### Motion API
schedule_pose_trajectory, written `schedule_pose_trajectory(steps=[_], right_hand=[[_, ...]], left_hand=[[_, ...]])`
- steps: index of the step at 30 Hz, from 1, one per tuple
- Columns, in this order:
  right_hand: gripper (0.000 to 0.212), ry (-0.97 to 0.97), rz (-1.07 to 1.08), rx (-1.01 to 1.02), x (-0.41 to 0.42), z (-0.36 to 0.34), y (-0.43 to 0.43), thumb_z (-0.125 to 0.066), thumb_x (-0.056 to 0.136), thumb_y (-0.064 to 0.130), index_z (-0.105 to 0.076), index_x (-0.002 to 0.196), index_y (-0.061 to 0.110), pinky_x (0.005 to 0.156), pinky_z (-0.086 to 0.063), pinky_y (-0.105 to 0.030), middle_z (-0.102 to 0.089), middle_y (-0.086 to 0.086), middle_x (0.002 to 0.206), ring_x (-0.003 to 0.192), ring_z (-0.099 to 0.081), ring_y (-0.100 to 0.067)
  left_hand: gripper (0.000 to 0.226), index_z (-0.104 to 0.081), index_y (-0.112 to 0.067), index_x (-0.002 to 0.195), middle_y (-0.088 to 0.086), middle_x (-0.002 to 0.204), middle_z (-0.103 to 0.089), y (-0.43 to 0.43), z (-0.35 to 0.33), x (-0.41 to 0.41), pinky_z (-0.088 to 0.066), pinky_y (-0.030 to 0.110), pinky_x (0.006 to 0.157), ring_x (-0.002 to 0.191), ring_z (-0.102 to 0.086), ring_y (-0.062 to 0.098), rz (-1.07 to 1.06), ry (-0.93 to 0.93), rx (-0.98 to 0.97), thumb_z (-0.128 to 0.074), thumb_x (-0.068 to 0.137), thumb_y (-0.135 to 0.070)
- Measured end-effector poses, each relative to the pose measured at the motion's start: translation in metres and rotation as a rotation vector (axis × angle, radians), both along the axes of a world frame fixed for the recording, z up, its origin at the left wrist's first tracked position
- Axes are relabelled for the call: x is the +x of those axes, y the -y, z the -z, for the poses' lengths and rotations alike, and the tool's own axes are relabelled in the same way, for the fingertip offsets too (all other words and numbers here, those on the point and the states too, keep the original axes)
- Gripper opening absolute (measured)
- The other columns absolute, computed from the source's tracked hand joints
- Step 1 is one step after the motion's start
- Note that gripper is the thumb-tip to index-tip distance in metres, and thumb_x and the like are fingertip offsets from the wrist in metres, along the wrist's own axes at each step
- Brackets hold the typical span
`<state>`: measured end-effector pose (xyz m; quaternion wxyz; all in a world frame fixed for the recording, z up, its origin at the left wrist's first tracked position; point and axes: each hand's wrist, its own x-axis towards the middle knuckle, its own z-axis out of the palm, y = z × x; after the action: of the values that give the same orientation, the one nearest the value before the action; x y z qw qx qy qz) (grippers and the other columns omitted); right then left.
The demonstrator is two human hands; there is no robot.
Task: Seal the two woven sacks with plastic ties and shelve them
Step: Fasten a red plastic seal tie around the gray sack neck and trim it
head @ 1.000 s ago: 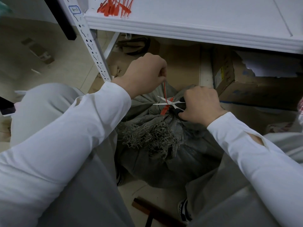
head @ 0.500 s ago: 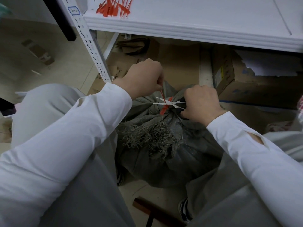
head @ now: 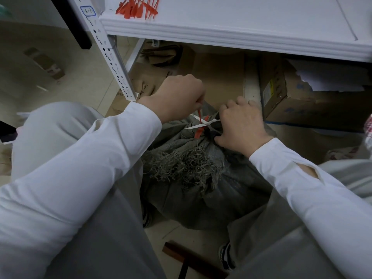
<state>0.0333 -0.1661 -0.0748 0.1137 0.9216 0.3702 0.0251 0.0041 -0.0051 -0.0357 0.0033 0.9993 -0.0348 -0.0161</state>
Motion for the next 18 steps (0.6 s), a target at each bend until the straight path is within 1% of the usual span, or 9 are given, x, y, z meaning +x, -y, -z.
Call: schedule_pose_trajectory(steps=[4,6,8,10,11,13,14,16,18], right_hand=[[0.056,0.009,-0.020,0.020,0.001,0.001,-0.001,-0.068,0.073,0.051,-0.057,0.110,0.012,0.080,-0.039,-0.036,-0.058,-0.008,0.109,0.102,-0.053,-0.028],[0.053,0.000,-0.022,0.032,0.002,0.001,-0.001,-0.070,0.074,0.049,-0.057,0.110,0.012,0.076,-0.036,-0.034,-0.059,-0.007,0.107,0.098,-0.057,-0.027],[0.049,-0.003,-0.015,0.033,0.003,0.000,-0.002,-0.071,0.075,0.048,-0.059,0.106,0.013,0.071,-0.031,-0.033,-0.060,-0.006,0.102,0.092,-0.059,-0.026],[0.039,0.004,-0.009,0.017,0.003,-0.003,-0.002,-0.071,0.075,0.047,-0.060,0.096,0.016,0.068,-0.029,-0.031,-0.059,-0.005,0.090,0.082,-0.059,-0.026],[0.034,0.003,-0.003,0.004,0.003,-0.005,-0.002,-0.071,0.076,0.046,-0.058,0.088,0.017,0.066,-0.028,-0.031,-0.055,-0.003,0.080,0.075,-0.056,-0.026],[0.032,-0.007,0.018,-0.021,0.003,-0.010,-0.002,-0.071,0.076,0.045,-0.053,0.078,0.019,0.063,-0.029,-0.031,-0.038,0.000,0.063,0.065,-0.045,-0.025],[0.031,-0.012,0.026,-0.029,0.004,-0.012,-0.002,-0.072,0.075,0.045,-0.056,0.078,0.019,0.061,-0.029,-0.031,-0.033,0.000,0.061,0.064,-0.043,-0.025],[0.030,-0.028,0.034,-0.029,0.004,-0.014,-0.001,-0.073,0.074,0.043,-0.062,0.084,0.018,0.059,-0.031,-0.031,-0.030,0.000,0.061,0.064,-0.042,-0.025],[0.028,-0.049,0.038,-0.020,0.004,-0.016,-0.001,-0.074,0.074,0.039,-0.060,0.084,0.017,0.058,-0.031,-0.030,-0.030,-0.001,0.061,0.065,-0.042,-0.026]], left_hand=[[0.013,-0.067,-0.020,0.095,0.003,0.096,-0.066,0.000,0.001,0.000,-0.040,0.032,0.065,0.086,-0.062,0.024,0.008,0.002,-0.012,-0.056,0.095,-0.027],[0.013,-0.067,-0.019,0.095,0.003,0.095,-0.066,0.000,0.001,0.000,-0.042,0.032,0.066,0.085,-0.062,0.023,0.007,0.001,-0.013,-0.056,0.095,-0.026],[0.013,-0.067,-0.019,0.094,0.003,0.095,-0.066,0.000,0.001,-0.001,-0.042,0.032,0.065,0.085,-0.062,0.024,0.005,-0.004,-0.008,-0.056,0.095,-0.026],[0.013,-0.067,-0.020,0.094,0.003,0.095,-0.065,0.001,0.001,-0.001,-0.041,0.032,0.065,0.086,-0.062,0.024,0.006,-0.008,-0.002,-0.056,0.095,-0.027],[0.013,-0.067,-0.020,0.094,0.003,0.095,-0.065,0.000,0.001,-0.001,-0.041,0.033,0.065,0.086,-0.062,0.025,0.006,-0.010,0.001,-0.056,0.095,-0.027],[0.013,-0.067,-0.020,0.094,0.003,0.095,-0.065,0.000,0.001,-0.001,-0.041,0.033,0.065,0.086,-0.062,0.026,0.001,-0.013,0.009,-0.056,0.095,-0.026],[0.013,-0.067,-0.020,0.093,0.004,0.095,-0.065,-0.001,0.000,-0.001,-0.041,0.034,0.065,0.086,-0.062,0.026,-0.001,-0.013,0.013,-0.056,0.095,-0.026],[0.012,-0.067,-0.019,0.093,0.005,0.094,-0.065,-0.001,0.000,-0.001,-0.044,0.034,0.064,0.084,-0.062,0.027,0.000,-0.016,0.018,-0.057,0.095,-0.025],[0.012,-0.067,-0.019,0.092,0.005,0.093,-0.066,-0.001,0.000,0.000,-0.044,0.035,0.064,0.083,-0.062,0.027,0.001,-0.018,0.022,-0.057,0.095,-0.025]])
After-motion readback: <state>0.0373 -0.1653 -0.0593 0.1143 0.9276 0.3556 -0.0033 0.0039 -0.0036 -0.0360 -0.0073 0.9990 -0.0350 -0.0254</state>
